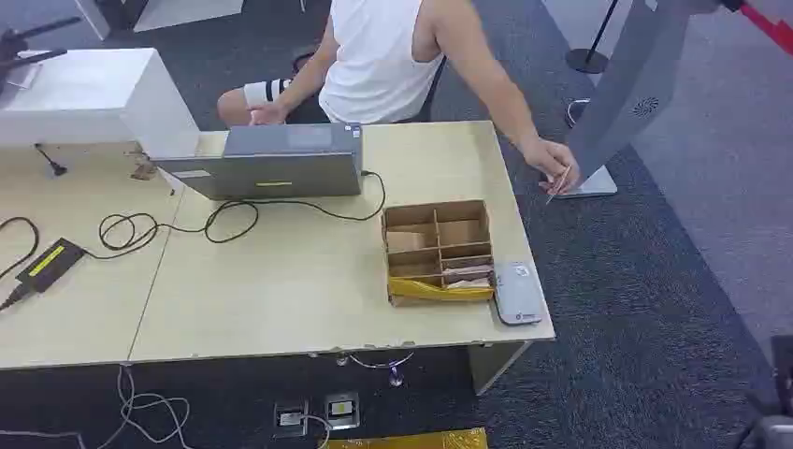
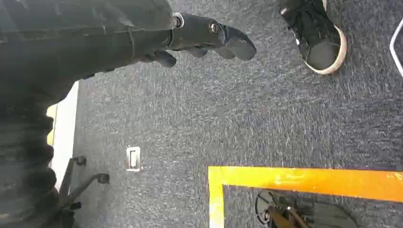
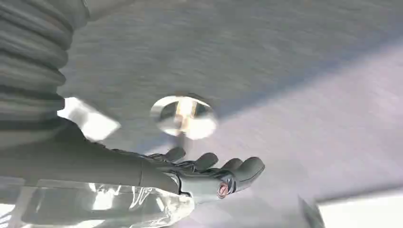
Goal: Pass the card to the sensor for recognition and then transmit it.
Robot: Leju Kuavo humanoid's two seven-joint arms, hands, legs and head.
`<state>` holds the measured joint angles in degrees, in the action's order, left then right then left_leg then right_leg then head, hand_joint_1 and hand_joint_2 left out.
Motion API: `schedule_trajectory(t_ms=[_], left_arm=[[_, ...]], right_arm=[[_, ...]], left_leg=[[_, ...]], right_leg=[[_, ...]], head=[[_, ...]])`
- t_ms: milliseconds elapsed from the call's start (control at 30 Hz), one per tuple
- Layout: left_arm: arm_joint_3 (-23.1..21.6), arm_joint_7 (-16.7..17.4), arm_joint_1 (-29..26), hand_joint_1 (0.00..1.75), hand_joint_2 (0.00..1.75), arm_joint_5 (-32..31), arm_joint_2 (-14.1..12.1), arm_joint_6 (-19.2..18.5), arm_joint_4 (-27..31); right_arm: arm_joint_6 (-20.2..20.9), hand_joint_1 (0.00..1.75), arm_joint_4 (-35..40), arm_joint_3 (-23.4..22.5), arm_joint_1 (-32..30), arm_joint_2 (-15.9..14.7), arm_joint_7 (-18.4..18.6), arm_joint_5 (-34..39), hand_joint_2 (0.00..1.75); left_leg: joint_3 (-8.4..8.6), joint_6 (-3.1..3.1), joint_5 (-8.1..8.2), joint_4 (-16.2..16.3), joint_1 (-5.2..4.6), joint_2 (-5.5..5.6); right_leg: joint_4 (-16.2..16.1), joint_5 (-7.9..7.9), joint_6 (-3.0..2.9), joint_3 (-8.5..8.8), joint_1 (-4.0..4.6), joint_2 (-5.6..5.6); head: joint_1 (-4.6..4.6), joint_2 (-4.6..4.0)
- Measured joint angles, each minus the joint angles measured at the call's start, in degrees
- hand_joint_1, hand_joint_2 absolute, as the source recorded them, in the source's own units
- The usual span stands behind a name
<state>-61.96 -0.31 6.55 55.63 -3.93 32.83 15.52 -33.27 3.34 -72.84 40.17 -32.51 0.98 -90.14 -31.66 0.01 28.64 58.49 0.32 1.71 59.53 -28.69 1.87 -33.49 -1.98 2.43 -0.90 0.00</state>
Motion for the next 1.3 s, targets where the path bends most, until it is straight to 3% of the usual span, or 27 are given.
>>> schedule_trajectory(t_ms=[133,233,367,467,800,1000,1100,1200,1233,1300], left_arm=[[-0.2,0.0,0.0,0.0,1.75,0.0,-0.1,0.1,0.0],[-0.2,0.0,0.0,0.0,1.75,0.0,0.0,0.4,0.0],[-0.2,0.0,0.1,0.0,1.75,-0.6,0.0,0.8,0.0],[-0.4,0.0,0.2,0.0,1.75,-0.6,0.1,0.8,0.0],[-0.9,0.0,0.0,0.0,1.75,-0.9,0.2,0.9,0.0],[-1.7,-0.1,0.1,0.0,1.75,-1.7,0.2,0.9,0.0],[-1.8,-0.2,0.2,0.0,1.75,-1.7,0.3,0.9,0.0],[-2.0,-0.4,0.2,0.0,1.75,-1.7,0.3,0.9,0.0],[-2.0,-0.5,0.4,0.0,1.75,-1.7,0.3,0.9,0.0],[-2.1,-0.5,0.4,0.0,1.75,-1.8,0.2,0.9,0.0]], right_arm=[[1.2,0.0,0.0,6.7,15.5,-3.6,1.9,-0.1,1.75],[1.2,0.0,-0.2,14.0,26.3,-3.4,1.1,-0.3,1.75],[2.1,0.0,-0.4,25.9,40.2,0.5,4.9,-0.3,1.75],[1.6,0.0,-0.4,33.2,44.5,3.1,5.0,-0.3,1.75],[-0.4,0.0,-0.4,44.2,46.6,6.4,2.7,-0.2,1.75],[-0.3,0.0,-0.4,54.9,47.7,11.4,5.5,-0.2,1.75],[1.2,0.0,-0.4,59.1,47.0,14.6,3.4,-0.2,1.75],[-2.2,0.0,-0.4,62.6,43.5,19.0,1.3,-0.2,1.75],[-2.8,0.0,-0.4,63.7,41.5,20.5,1.6,0.7,1.75],[3.7,0.0,2.7,67.2,33.2,20.3,8.3,9.2,1.75]], left_leg=[[-0.02,0.1,-0.17,0.0,-0.05,0.06],[-0.27,0.11,-0.28,0.0,-0.04,0.29],[-0.24,-0.04,-0.41,0.0,0.08,0.37],[-0.31,-0.07,-0.48,0.0,0.14,0.76],[-0.41,-0.06,-0.49,0.0,0.13,0.69],[-0.3,-0.06,-0.49,0.0,0.17,0.45],[-0.35,-0.1,-0.52,0.0,0.28,0.47],[-0.29,-0.15,-0.52,0.0,0.4,0.37],[-0.06,-0.21,-0.5,0.0,0.39,0.3],[0.59,-0.28,-0.4,0.1,0.69,0.38]], right_leg=[[0.0,0.08,0.06,-0.02,-0.04,-0.06],[0.0,0.15,0.08,-0.02,-0.03,-0.32],[0.1,0.18,0.02,-0.25,0.07,-0.35],[0.1,0.17,0.01,-0.23,0.14,-0.72],[0.1,0.18,0.01,-0.25,0.11,-0.66],[0.1,0.22,-0.04,-0.26,0.17,-0.46],[0.1,0.23,-0.06,-0.25,0.28,-0.45],[0.1,0.27,-0.14,-0.25,0.39,-0.39],[0.0,0.23,-0.21,-0.43,0.42,-0.25],[-0.5,0.2,-0.21,0.27,0.84,-0.27]], head=[[-0.02,0.0],[0.0,0.0],[0.0,0.0],[0.0,0.0],[-0.02,0.0],[0.0,0.0],[0.0,0.0],[-0.04,0.0],[0.02,0.0],[0.75,0.0]])
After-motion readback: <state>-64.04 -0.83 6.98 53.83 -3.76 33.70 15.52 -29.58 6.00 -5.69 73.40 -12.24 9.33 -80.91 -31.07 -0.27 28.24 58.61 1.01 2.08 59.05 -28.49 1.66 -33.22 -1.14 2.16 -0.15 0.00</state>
